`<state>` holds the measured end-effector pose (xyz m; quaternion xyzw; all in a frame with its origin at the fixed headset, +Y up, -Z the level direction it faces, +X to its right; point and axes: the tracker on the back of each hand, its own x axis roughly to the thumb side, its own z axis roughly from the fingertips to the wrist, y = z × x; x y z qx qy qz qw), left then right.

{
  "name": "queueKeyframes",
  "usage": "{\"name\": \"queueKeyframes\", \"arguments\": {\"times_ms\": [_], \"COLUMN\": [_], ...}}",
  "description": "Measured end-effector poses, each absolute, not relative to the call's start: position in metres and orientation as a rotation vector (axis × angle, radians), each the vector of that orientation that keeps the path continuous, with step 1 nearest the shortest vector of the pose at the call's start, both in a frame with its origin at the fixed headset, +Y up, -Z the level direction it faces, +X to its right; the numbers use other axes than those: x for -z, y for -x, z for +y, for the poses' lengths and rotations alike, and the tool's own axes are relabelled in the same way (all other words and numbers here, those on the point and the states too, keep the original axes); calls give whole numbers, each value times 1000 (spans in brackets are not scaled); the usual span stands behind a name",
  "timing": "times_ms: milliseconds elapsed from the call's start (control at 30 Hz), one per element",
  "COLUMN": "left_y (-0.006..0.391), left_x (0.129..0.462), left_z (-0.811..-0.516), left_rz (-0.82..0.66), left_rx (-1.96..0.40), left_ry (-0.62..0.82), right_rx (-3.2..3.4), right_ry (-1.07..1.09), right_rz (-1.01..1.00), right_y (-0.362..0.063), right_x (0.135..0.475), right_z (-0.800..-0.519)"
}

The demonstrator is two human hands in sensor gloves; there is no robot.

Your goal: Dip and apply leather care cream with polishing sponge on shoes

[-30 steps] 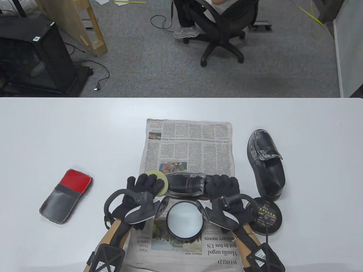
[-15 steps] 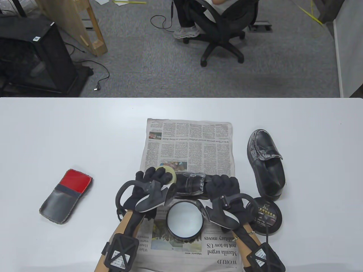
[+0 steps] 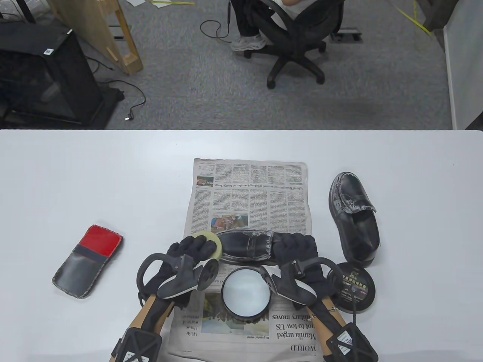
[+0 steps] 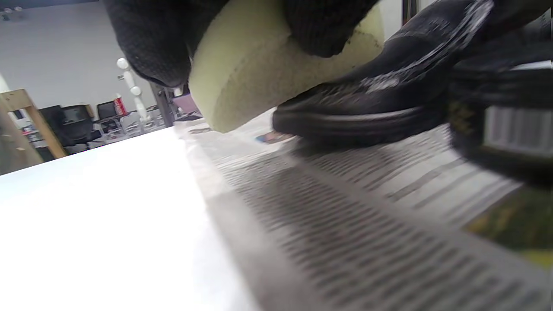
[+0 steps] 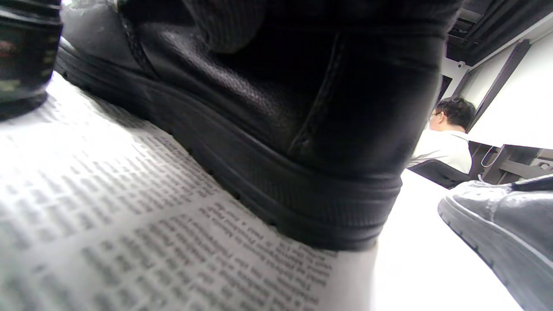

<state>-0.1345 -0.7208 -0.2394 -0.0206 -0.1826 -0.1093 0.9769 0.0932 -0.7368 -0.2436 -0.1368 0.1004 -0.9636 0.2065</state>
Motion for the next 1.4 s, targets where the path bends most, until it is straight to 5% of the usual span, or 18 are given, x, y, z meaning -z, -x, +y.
{"name": "queueKeyframes", "arguments": {"times_ms": [167, 367, 833, 1133, 1400], "left_y": [109, 101, 146, 121, 100], "left_x": [251, 278, 239, 239, 265], "left_z": [-721, -731, -729, -724, -731], "left_rz": [-391, -247, -285, -371, -277], "left_rx": [154, 310, 252, 72, 262], "left_ry": [45, 72, 72, 22, 27], "right_rx": [2696, 2713, 2687, 2706, 2688], "right_ry": [382, 374, 362, 373, 369], "right_rz": [281, 295, 325, 315, 322], "right_y": [-93, -94, -92, -93, -93], "right_x": [244, 243, 243, 244, 243], "right_z": [-737, -738, -739, -738, -737]}}
